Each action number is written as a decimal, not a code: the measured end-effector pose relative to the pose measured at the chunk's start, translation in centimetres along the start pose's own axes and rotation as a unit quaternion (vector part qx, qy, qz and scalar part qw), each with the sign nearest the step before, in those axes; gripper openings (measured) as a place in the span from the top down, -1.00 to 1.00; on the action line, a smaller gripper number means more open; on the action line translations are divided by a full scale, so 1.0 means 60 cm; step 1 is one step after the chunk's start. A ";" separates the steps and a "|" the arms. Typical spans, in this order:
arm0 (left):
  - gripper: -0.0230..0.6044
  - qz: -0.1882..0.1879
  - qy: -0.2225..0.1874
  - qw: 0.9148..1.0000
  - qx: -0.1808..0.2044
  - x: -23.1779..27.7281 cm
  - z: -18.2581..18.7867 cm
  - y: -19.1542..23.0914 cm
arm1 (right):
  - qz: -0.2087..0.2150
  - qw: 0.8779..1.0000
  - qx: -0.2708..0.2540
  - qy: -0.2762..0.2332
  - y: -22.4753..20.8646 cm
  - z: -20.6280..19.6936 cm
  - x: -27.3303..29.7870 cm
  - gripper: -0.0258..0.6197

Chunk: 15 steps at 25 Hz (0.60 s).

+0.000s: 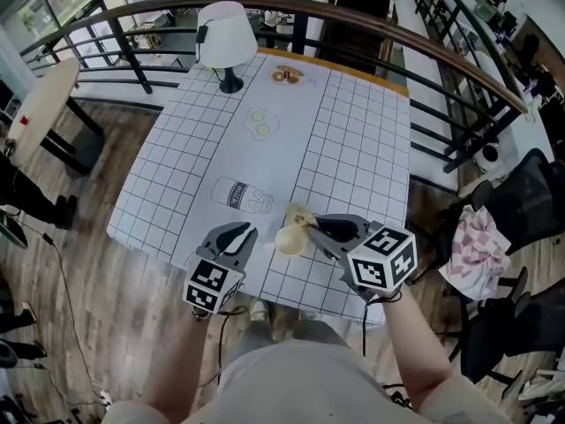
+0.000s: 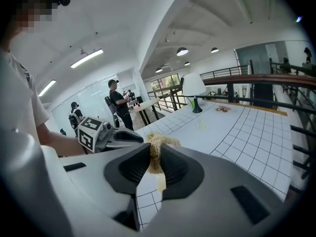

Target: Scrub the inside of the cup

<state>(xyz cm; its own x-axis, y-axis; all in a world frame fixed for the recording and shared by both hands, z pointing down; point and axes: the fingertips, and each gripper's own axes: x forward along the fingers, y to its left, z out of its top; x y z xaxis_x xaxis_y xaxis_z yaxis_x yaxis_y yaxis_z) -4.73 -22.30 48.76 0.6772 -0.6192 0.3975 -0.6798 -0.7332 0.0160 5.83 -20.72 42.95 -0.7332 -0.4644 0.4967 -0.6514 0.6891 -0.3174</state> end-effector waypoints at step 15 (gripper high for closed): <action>0.83 0.012 -0.124 0.991 0.044 -0.090 0.283 -0.019 | -0.095 0.970 -0.054 -0.217 0.030 0.189 -0.136 0.72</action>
<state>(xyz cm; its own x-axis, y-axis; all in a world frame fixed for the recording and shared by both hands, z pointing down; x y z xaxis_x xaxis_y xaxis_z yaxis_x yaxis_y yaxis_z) -2.80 -22.92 31.01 0.7169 -0.6790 0.1583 -0.6770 -0.7322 -0.0746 8.42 -22.00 29.17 -0.6305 -0.7626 0.1446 -0.7756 0.6116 -0.1563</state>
